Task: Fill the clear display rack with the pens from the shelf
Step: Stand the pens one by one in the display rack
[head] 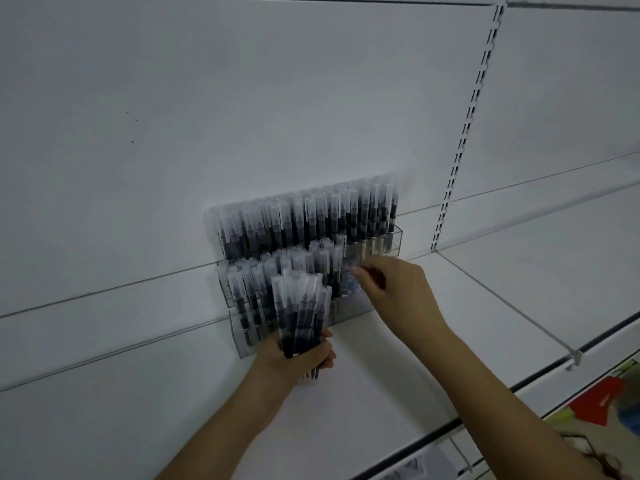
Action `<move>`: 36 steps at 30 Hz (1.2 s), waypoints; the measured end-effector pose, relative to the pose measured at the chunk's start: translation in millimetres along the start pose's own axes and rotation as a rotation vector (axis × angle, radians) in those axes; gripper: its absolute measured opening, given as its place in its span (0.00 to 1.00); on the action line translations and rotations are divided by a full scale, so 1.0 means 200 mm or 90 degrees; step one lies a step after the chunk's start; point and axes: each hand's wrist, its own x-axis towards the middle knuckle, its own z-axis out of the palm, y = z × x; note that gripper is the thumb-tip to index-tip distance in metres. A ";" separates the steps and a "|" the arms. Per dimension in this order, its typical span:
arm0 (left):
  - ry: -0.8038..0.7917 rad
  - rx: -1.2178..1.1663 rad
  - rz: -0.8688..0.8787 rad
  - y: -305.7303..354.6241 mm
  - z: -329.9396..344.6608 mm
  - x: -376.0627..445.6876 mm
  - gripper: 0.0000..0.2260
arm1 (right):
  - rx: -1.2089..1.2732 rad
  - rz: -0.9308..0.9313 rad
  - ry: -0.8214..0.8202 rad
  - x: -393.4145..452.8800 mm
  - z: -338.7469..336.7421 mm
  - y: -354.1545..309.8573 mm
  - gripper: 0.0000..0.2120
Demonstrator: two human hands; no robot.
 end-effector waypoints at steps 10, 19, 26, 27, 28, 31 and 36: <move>0.040 0.031 0.024 0.04 0.09 0.02 0.05 | 0.356 -0.010 -0.107 -0.18 0.08 -0.03 0.05; 0.104 0.009 0.040 0.00 0.11 0.02 0.05 | 0.426 0.034 0.060 -0.05 0.00 0.05 0.06; 0.105 0.016 0.038 -0.01 0.10 0.02 0.05 | 0.261 -0.038 0.100 0.12 -0.05 0.09 0.05; 0.106 0.016 0.038 -0.01 0.10 0.02 0.05 | 0.242 -0.049 0.076 0.13 -0.04 0.09 0.05; 0.107 0.016 0.038 -0.01 0.10 0.02 0.05 | 0.221 -0.061 0.052 0.14 -0.03 0.10 0.05; 0.109 0.031 0.042 -0.01 0.10 0.02 0.04 | 0.147 -0.080 -0.019 0.15 0.02 0.12 0.07; 0.097 0.051 0.044 -0.02 0.09 0.02 0.04 | 0.039 -0.138 -0.061 0.17 0.09 0.14 0.09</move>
